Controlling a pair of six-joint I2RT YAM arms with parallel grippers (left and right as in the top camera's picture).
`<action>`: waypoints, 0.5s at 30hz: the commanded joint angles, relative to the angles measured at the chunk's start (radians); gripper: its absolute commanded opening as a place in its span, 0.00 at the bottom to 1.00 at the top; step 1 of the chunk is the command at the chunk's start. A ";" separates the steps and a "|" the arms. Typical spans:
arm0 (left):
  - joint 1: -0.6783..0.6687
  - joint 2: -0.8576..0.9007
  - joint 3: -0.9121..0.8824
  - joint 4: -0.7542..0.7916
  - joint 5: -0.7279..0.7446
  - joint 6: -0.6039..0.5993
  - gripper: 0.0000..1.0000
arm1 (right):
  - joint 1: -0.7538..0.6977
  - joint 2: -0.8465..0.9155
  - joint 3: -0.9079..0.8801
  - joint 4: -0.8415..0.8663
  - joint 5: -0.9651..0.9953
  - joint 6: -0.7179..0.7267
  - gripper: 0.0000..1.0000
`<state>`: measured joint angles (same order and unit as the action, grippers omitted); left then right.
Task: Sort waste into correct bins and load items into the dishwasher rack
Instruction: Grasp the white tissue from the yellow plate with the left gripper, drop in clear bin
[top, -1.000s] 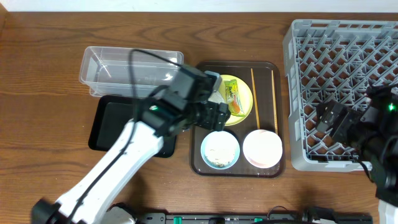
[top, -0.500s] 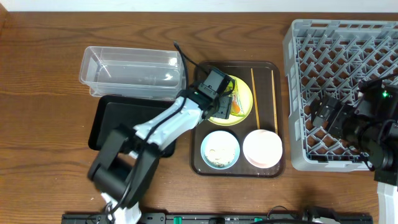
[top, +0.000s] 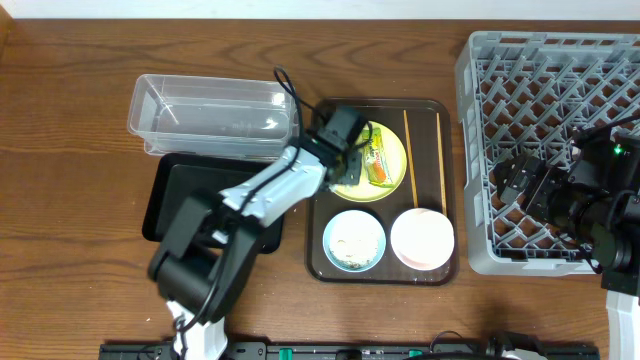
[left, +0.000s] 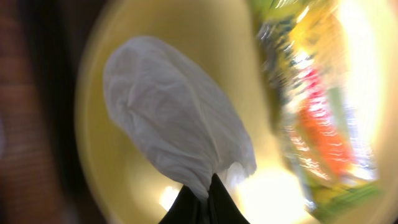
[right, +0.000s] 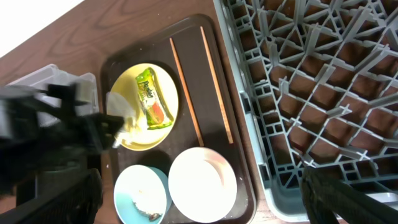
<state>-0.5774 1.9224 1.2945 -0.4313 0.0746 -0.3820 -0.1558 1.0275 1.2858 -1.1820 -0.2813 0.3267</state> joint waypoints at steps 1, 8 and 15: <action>0.067 -0.157 0.105 -0.041 0.068 -0.001 0.06 | 0.004 0.000 0.013 0.001 -0.012 0.009 0.99; 0.236 -0.279 0.109 -0.119 -0.035 0.002 0.06 | 0.004 0.000 0.013 0.004 -0.011 0.009 0.99; 0.368 -0.177 0.106 -0.110 -0.085 0.074 0.28 | 0.004 0.000 0.013 0.003 -0.011 0.009 0.99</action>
<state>-0.2337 1.6966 1.4147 -0.5404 0.0185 -0.3454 -0.1558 1.0275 1.2858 -1.1809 -0.2813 0.3267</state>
